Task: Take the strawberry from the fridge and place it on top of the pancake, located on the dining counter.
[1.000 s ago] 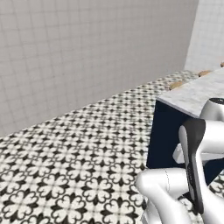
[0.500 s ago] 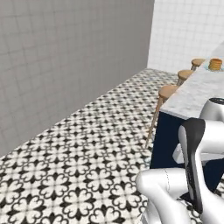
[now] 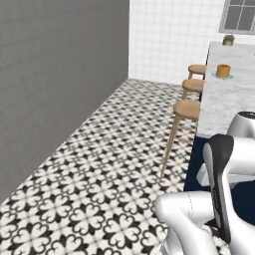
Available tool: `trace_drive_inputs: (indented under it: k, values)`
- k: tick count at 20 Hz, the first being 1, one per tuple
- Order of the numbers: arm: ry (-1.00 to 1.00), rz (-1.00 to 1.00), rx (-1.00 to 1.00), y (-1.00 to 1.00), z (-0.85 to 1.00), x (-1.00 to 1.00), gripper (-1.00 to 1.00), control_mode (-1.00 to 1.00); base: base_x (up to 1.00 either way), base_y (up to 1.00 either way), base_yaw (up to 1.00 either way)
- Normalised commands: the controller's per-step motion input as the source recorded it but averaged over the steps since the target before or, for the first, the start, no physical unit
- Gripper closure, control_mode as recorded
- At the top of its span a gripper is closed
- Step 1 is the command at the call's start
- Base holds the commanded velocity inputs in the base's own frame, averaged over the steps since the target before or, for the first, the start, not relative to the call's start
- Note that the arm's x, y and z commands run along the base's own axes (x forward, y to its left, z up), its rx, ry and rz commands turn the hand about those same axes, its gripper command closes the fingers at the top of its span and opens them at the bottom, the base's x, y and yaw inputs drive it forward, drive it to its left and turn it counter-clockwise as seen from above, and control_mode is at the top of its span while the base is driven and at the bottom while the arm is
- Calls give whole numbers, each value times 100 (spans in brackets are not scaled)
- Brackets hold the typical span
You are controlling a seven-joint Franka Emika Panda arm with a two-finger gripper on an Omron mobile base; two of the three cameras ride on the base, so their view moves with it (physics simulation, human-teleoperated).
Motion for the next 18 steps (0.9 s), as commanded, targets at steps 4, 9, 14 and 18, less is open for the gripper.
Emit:
trace_drive_inputs:
  k: [4,9,14,18]
  values:
    - [0,0,0,0,0,0,100,100,66,100,-48]
    - [0,0,0,0,0,0,100,100,76,100,-48]
    - [0,0,0,0,0,0,100,100,78,100,-49]
    - [0,0,0,0,0,0,100,100,85,100,-51]
